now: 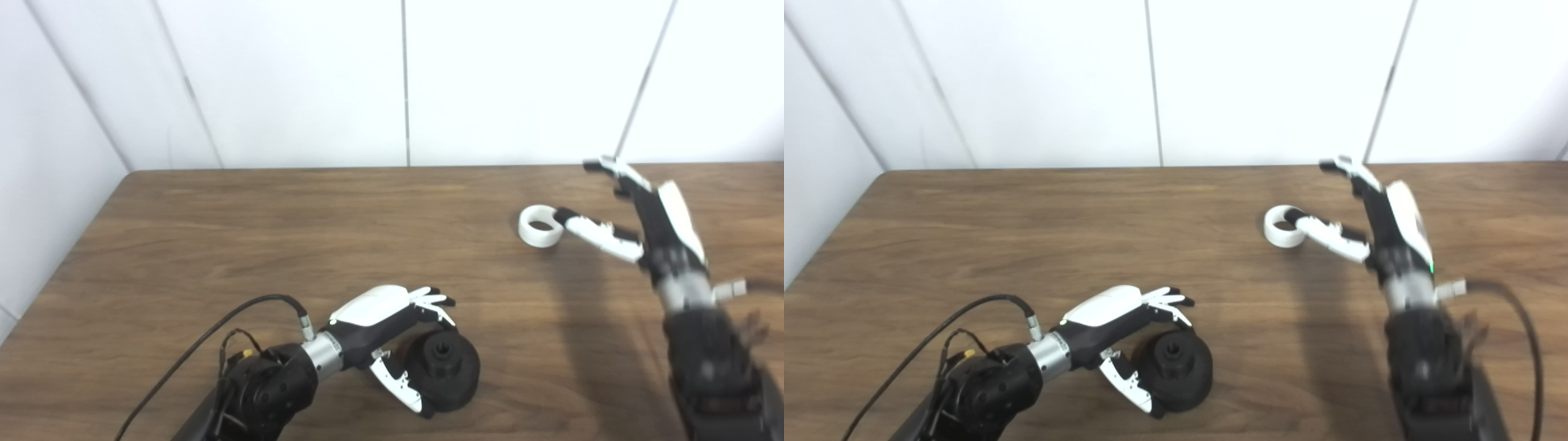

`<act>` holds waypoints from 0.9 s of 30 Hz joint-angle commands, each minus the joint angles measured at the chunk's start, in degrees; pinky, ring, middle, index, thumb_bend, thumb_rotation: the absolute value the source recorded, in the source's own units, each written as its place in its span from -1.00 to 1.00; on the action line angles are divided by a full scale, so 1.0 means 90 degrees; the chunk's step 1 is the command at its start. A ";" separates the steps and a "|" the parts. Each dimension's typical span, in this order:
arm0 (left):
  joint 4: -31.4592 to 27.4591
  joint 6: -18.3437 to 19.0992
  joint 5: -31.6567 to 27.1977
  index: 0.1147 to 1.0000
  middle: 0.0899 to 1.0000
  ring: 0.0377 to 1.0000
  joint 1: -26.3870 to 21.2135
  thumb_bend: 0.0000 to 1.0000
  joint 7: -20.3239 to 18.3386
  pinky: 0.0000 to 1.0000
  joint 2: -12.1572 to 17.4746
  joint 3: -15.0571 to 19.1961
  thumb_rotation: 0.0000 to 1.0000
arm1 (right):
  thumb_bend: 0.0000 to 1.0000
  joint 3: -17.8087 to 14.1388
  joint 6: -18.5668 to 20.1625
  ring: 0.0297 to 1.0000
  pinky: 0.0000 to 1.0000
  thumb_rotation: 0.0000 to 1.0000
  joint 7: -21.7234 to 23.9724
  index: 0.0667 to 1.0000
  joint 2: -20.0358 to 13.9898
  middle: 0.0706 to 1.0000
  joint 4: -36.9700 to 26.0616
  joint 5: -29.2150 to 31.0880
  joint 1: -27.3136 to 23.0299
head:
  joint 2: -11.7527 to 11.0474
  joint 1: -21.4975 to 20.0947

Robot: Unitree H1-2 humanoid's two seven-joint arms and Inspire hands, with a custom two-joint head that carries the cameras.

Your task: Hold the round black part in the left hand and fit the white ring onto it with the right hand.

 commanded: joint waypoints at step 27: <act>0.0102 0.0050 -0.0065 0.27 0.90 1.00 -0.0084 0.84 -0.0153 0.88 -0.0047 -0.0032 -0.53 | 0.89 0.1199 -0.0256 1.00 1.00 -0.20 0.1348 0.46 -0.0975 0.90 0.3401 -0.0814 -0.2350 | -0.0017 -0.0103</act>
